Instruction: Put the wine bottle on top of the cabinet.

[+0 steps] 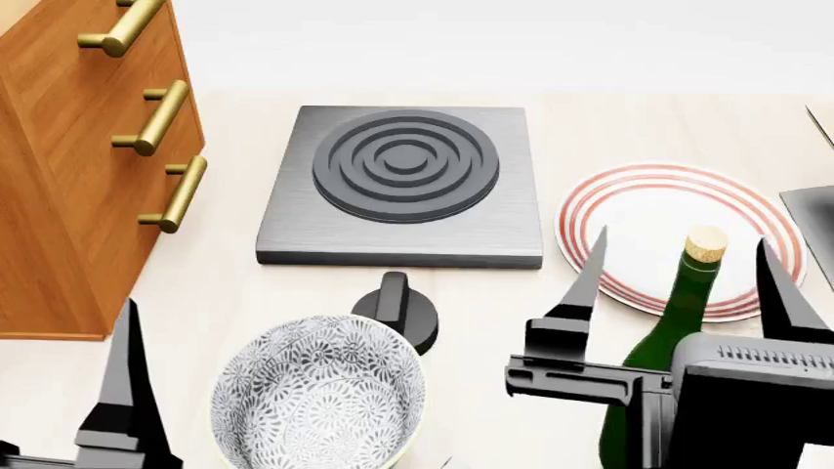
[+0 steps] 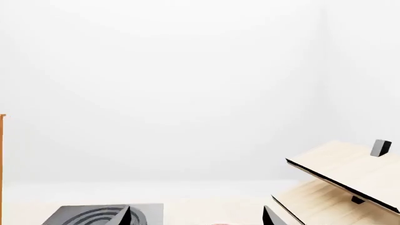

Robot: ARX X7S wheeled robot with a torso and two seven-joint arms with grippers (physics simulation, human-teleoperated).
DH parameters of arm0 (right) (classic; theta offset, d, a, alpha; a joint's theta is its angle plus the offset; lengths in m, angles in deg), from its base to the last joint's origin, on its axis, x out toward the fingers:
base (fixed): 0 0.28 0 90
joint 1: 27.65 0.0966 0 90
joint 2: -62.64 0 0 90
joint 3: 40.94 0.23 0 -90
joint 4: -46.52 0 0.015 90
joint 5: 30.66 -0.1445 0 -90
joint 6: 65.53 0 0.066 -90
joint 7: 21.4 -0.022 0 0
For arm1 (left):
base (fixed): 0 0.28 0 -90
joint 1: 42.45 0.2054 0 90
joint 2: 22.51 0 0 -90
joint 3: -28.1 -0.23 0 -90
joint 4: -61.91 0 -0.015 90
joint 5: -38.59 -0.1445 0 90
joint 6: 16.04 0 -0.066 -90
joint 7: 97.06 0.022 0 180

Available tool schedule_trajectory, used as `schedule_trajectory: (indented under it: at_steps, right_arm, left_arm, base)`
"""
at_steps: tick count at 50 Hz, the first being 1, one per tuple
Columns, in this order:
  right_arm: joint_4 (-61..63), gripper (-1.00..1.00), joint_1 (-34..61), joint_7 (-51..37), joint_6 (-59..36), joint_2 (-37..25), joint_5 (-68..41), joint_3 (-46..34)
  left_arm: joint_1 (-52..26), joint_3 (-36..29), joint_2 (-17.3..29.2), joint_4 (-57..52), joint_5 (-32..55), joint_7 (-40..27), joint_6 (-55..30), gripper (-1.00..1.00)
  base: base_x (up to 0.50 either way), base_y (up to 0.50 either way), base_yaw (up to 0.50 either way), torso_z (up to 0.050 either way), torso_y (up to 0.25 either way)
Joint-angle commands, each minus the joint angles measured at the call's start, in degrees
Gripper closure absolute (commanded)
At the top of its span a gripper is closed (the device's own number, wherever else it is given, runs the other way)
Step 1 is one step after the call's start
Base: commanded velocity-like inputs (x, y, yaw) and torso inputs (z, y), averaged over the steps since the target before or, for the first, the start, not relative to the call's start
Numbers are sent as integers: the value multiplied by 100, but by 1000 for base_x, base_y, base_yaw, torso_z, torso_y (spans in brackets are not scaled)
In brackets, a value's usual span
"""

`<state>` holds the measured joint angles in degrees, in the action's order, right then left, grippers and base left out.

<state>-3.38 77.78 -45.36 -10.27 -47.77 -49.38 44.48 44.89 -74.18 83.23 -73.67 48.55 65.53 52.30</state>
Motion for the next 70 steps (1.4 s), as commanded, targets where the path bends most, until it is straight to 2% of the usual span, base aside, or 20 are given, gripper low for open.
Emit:
schedule_trajectory:
  at_steps: [1, 23, 43, 70]
  right_arm:
    - [-665, -100, 659, -21, -325, -145, 107, -32]
    - [-1731, -100, 1430, 68, -197, 37, 218, -306]
    - [-2383, -100, 1225, 109, 293, 43, 431, -490]
    - [-2608, -100, 1014, 124, 591, -15, 254, -201]
  left_arm:
    - [-27, 1, 43, -12, 56, -44, -11, -100]
    - [-53, -10, 128, -102, 130, -137, -68, -100]
    - [-50, -53, 181, -43, 171, -189, -13, -100]
    - [-67, -103, 249, -80, 224, -283, -21, -100]
  base:
    - [0, 0, 0, 0, 0]
    - [0, 0, 0, 0, 0]
    - [0, 0, 0, 0, 0]
    - [0, 0, 0, 0, 0]
